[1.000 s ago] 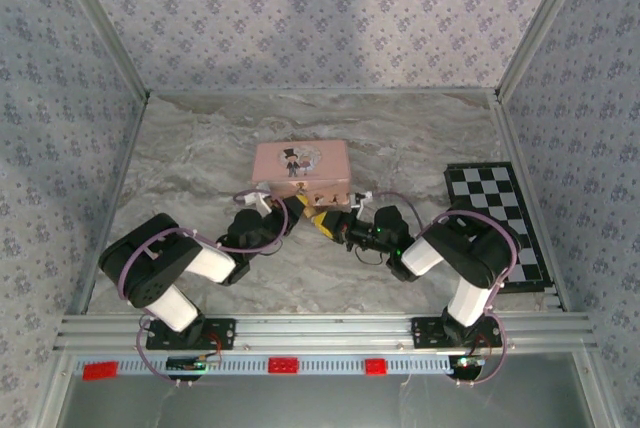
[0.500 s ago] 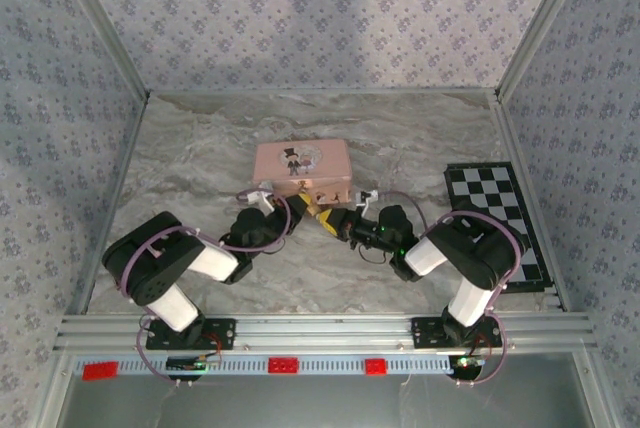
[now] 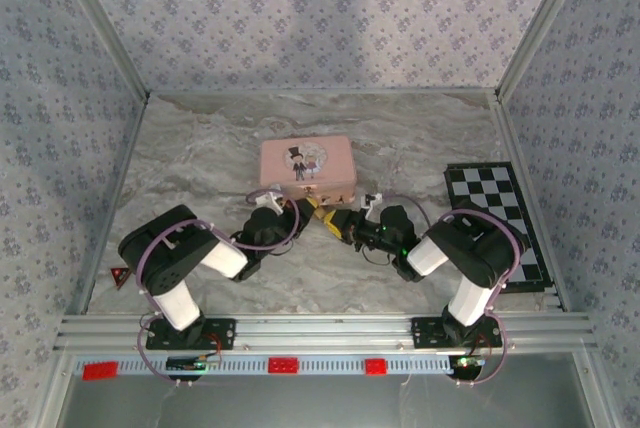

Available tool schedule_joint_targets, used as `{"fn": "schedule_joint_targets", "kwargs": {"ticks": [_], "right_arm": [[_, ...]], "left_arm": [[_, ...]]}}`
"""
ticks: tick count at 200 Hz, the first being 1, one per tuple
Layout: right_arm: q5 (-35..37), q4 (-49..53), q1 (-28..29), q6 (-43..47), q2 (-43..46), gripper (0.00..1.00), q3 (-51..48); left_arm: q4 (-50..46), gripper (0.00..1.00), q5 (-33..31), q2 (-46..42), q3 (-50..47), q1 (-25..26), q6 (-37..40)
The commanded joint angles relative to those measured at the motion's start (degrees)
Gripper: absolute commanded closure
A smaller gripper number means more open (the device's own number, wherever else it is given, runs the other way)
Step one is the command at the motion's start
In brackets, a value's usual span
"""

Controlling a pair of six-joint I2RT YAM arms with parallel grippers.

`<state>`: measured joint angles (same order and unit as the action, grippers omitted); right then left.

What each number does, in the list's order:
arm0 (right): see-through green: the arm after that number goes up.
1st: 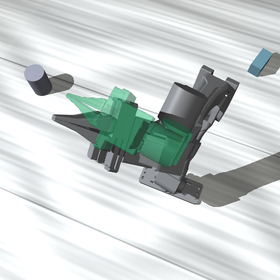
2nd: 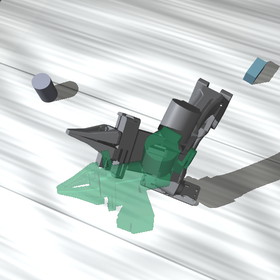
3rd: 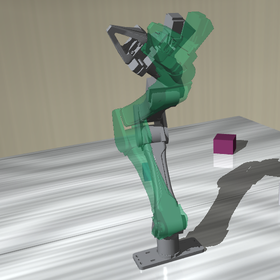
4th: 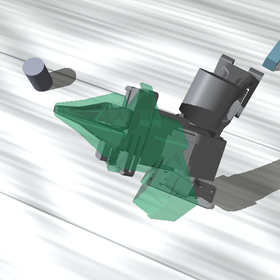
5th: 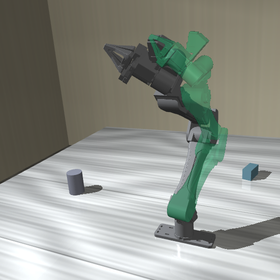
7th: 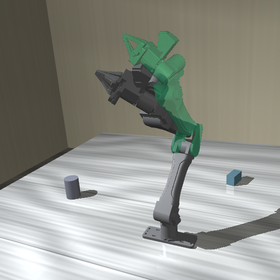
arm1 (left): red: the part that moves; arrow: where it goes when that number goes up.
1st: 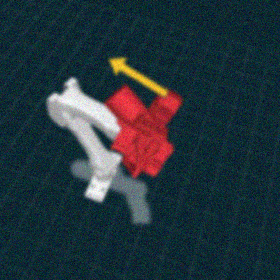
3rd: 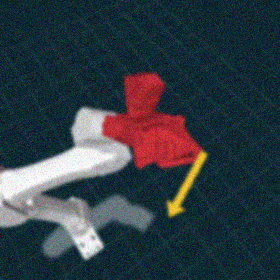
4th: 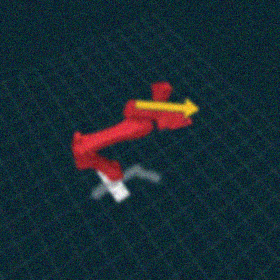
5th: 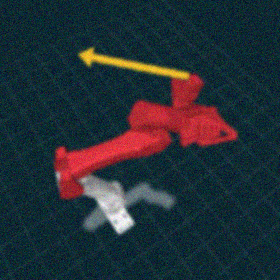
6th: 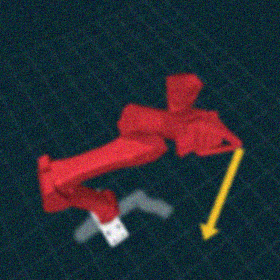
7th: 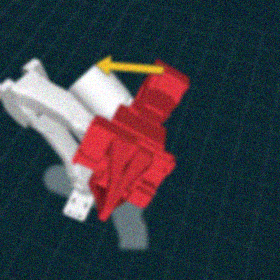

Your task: Unlock a padlock with a key

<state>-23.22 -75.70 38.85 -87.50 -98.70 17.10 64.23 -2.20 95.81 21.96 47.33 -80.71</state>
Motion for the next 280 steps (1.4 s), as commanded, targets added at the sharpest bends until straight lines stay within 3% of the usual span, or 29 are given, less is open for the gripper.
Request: {"fn": "schedule_joint_targets", "kwargs": {"ticks": [1, 28, 47, 66, 84, 103, 124, 145, 174, 195, 220, 234, 280], "right_arm": [[1.73, -4.07, -0.53, 1.25, 0.06, 0.66, -1.00], [2.13, 2.04, -0.79, 3.94, 2.47, 0.54, -2.69], [1.79, 9.67, -0.75, 7.44, 5.51, 0.52, -3.08], [2.21, 20.92, -0.77, 13.49, 11.22, 0.52, -2.54], [4.13, 38.61, 0.29, 23.86, 19.54, 0.52, 0.44], [14.41, 62.06, 5.25, 40.07, 29.70, 0.54, 6.67], [28.56, 73.43, 11.00, 52.08, 36.54, 0.54, 9.61], [28.38, 73.16, 10.02, 57.99, 37.51, 0.54, 9.23], [27.82, 74.53, 10.43, 58.52, 31.93, 0.54, 12.70], [31.70, 74.12, 13.95, 62.75, 28.61, 0.54, 14.42], [41.40, 71.53, 20.45, 73.62, 25.62, 0.54, 14.42], [42.35, 68.26, 21.94, 77.59, 24.43, 0.54, 13.73], [46.68, 52.45, 26.53, 92.40, 19.46, 0.54, 11.37]], "left_arm": [[-5.09, 1.00, 2.86, -3.53, 1.48, 1.28, 0.52], [-11.33, 1.00, 1.08, -4.23, 1.72, 0.93, -0.84], [-12.05, 1.00, 0.44, -4.05, 1.73, 0.45, -1.11], [-13.08, 1.00, 0.11, -4.12, 1.94, -0.08, -0.70], [-13.84, 1.00, 0.43, -4.14, 2.21, -0.76, -0.68], [-15.50, 1.00, 0.87, -4.39, 2.60, -1.40, -0.75], [-21.95, 1.00, 0.91, -6.07, 4.47, -1.72, 1.19], [-26.88, 1.00, -0.61, -7.96, 5.76, -1.57, 4.21], [-28.22, 1.00, -1.87, -9.65, 7.21, -1.17, 12.53], [-33.15, 1.00, -3.64, -11.12, 9.24, -0.57, 18.83], [-43.34, 1.00, -7.35, -13.16, 11.12, -0.53, 17.78], [-48.62, 1.00, -8.76, -13.80, 12.51, -0.49, 16.85], [-50.35, 1.00, -7.53, -15.06, 12.63, -0.91, 12.80]]}}
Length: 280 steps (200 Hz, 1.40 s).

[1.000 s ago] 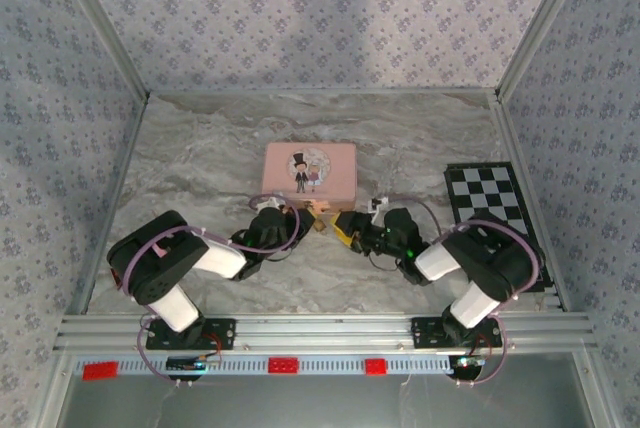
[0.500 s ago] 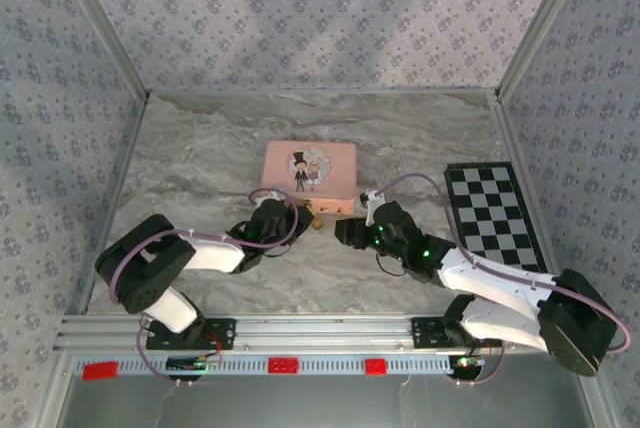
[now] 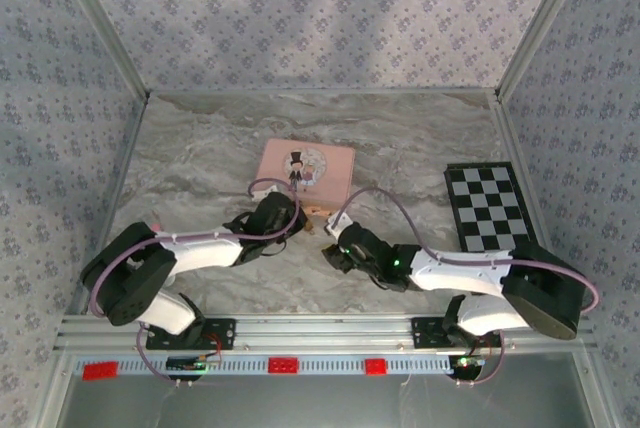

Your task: Unlock a padlock with a key

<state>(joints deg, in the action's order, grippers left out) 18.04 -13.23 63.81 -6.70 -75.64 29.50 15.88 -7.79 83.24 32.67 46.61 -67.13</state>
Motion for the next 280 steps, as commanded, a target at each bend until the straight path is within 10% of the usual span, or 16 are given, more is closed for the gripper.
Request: {"fn": "schedule_joint_targets", "kwargs": {"ticks": [1, 31, 280], "right_arm": [[5.33, -10.21, 1.53, 11.92, -3.84, 0.54, -1.07], [-0.90, -32.79, 0.58, 19.96, -10.57, 0.54, -8.38], [14.32, -57.59, 3.63, 20.34, -32.97, 0.75, -3.48]], "left_arm": [[-1.95, 1.00, -1.82, -2.53, 1.90, -0.24, -0.83], [-0.72, 1.00, 0.36, -2.56, 1.70, -1.08, -2.43], [1.19, 1.00, 3.08, -3.00, -0.41, -2.40, -5.43]]}}
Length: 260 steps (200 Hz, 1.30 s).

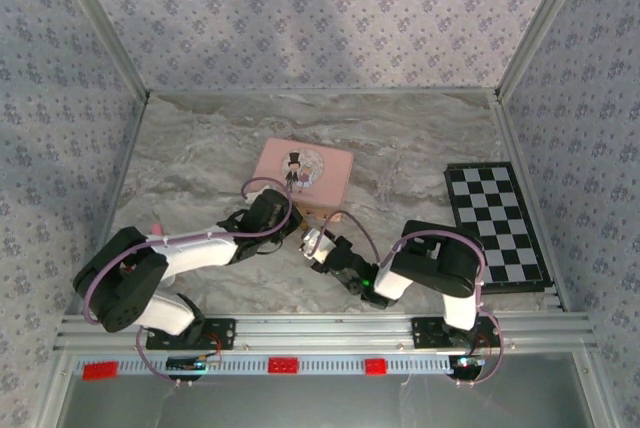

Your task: Unlock a padlock with a key

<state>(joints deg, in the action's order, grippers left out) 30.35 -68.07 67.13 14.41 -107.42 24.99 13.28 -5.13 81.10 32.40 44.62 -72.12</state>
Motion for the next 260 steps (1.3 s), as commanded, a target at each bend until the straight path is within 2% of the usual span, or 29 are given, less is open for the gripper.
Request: {"fn": "schedule_joint_targets", "kwargs": {"ticks": [1, 148, 168, 194, 260], "right_arm": [[2.05, -2.76, 0.29, -0.78, -1.21, 0.75, 1.02], [5.89, -2.46, 0.55, -3.58, -2.49, 0.90, 2.10], [3.97, -1.98, -0.32, -7.18, -1.46, 0.91, 1.53], [-2.16, 0.02, -2.51, -13.50, 1.07, 0.92, 0.74], [-9.46, 0.34, -5.82, -22.16, 2.86, 0.97, -0.20]], "left_arm": [[3.83, 1.00, 0.44, -0.86, -0.15, -0.41, -0.42], [5.29, 1.00, 0.73, -0.95, -1.07, -0.41, -1.38], [5.59, 1.00, 0.77, -1.08, -1.20, -0.41, -1.45], [6.31, 1.00, 1.17, -1.03, -1.67, -0.47, -1.78], [7.63, 1.00, 1.52, -0.10, -2.17, -0.41, -2.24]]}}
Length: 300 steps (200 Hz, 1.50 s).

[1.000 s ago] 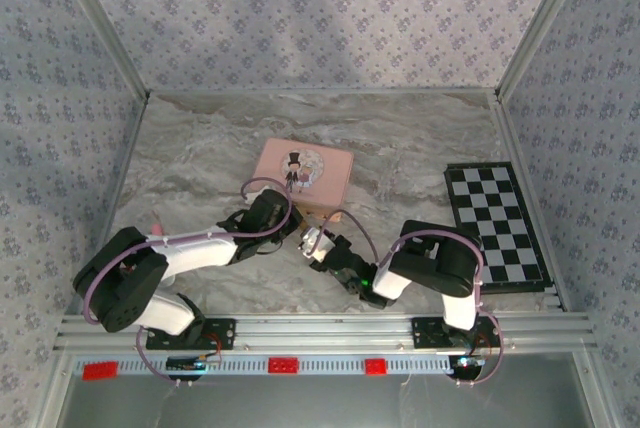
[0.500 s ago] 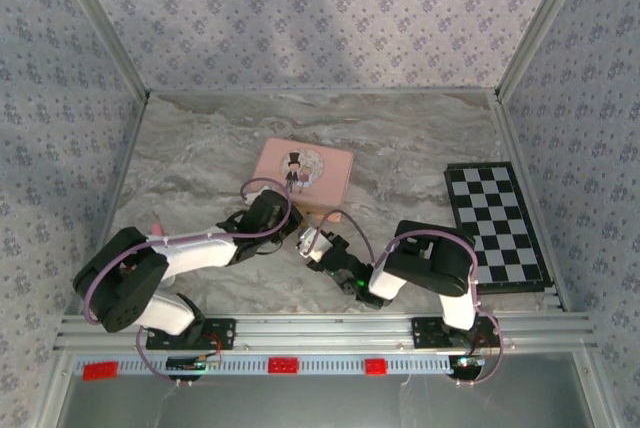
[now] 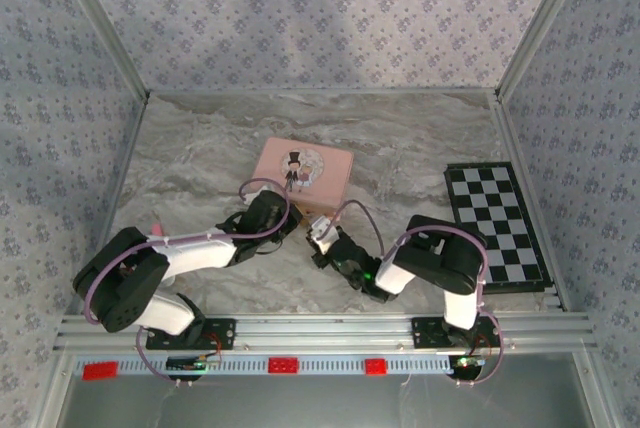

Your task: Unlock a padlock with a key

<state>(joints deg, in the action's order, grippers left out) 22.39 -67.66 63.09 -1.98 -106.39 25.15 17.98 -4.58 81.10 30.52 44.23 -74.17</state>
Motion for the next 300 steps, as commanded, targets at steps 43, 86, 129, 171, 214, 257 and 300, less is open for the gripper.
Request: {"fn": "schedule_joint_targets", "kwargs": {"ticks": [43, 86, 129, 171, 214, 257, 300], "right_arm": [[-9.44, -2.21, -5.59, -16.29, 2.77, 1.00, -2.33], [-15.26, -5.40, -8.51, -22.71, 1.98, 1.00, -3.37], [-17.46, -8.85, -8.76, -25.08, 0.78, 1.00, -4.05], [-20.27, -10.39, -9.33, -27.18, 0.10, 1.00, -3.92], [-16.76, -8.23, -9.01, -27.63, 1.84, 1.00, -5.72], [-15.15, -8.24, -7.99, -28.74, 2.28, 1.00, -6.98], [-14.55, -7.15, -8.04, -31.46, 2.46, 1.00, -7.13]], "left_arm": [[3.80, 1.00, 1.37, 0.53, -0.55, -0.02, -0.25], [5.45, 1.00, 1.84, 1.24, -0.73, -0.02, -0.04], [5.79, 0.97, 2.53, 2.34, -0.36, -0.04, -0.02], [6.37, 0.91, 2.99, 3.40, -0.34, -0.11, -0.42], [5.86, 0.72, 3.46, 2.87, -0.63, -0.48, 0.05], [3.51, 0.54, 1.57, -1.20, -2.15, -0.66, 2.41], [-2.41, 0.39, -1.71, -11.08, -4.84, -2.10, 8.83]]}}
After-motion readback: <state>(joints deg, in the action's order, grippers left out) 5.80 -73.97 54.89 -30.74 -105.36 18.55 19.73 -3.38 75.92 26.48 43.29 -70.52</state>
